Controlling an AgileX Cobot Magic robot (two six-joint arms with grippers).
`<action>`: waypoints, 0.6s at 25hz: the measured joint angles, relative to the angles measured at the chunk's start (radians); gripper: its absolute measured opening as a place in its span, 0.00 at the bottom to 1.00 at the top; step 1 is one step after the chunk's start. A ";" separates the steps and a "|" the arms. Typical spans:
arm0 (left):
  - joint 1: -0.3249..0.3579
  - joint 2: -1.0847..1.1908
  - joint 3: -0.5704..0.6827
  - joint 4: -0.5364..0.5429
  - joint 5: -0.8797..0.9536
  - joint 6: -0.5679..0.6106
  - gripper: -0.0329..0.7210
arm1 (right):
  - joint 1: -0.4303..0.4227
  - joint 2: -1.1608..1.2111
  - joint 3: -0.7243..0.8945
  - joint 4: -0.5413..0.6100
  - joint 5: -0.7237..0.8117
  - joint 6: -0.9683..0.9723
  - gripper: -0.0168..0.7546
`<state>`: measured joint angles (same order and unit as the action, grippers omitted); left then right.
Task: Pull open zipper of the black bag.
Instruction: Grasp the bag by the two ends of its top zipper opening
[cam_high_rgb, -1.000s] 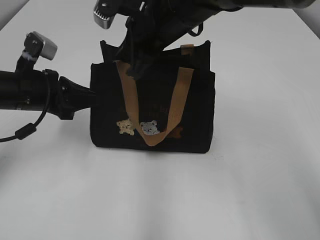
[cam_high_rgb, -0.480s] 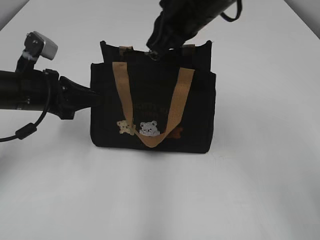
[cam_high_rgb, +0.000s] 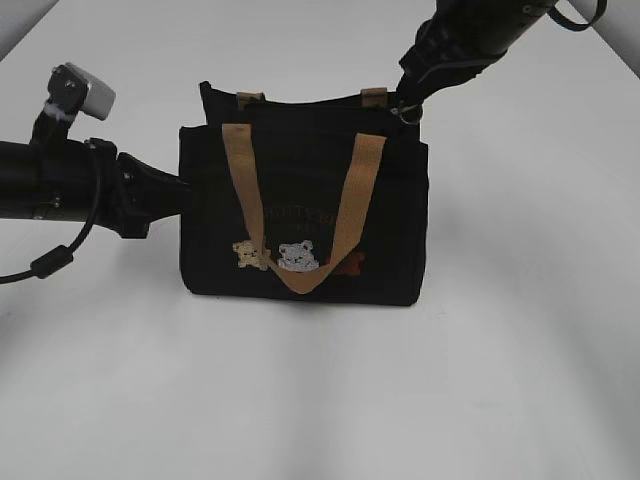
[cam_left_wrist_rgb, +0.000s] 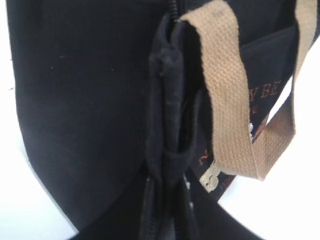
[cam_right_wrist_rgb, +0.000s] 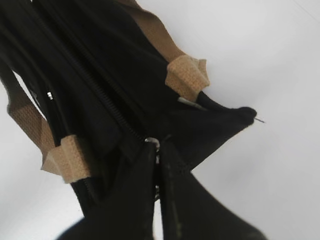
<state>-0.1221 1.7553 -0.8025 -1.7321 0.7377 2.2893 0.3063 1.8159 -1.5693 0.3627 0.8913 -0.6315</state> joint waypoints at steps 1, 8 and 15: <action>0.000 0.000 0.000 -0.001 -0.002 0.000 0.12 | -0.001 -0.001 0.000 -0.002 0.002 0.010 0.02; 0.000 0.000 0.000 -0.001 -0.018 -0.012 0.15 | -0.003 -0.007 0.000 -0.008 0.011 0.119 0.11; -0.001 -0.096 0.000 0.006 -0.181 -0.268 0.56 | -0.034 -0.036 0.000 -0.017 0.102 0.229 0.62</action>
<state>-0.1230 1.6595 -0.8025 -1.7265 0.5562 2.0208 0.2719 1.7801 -1.5693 0.3459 0.9933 -0.4029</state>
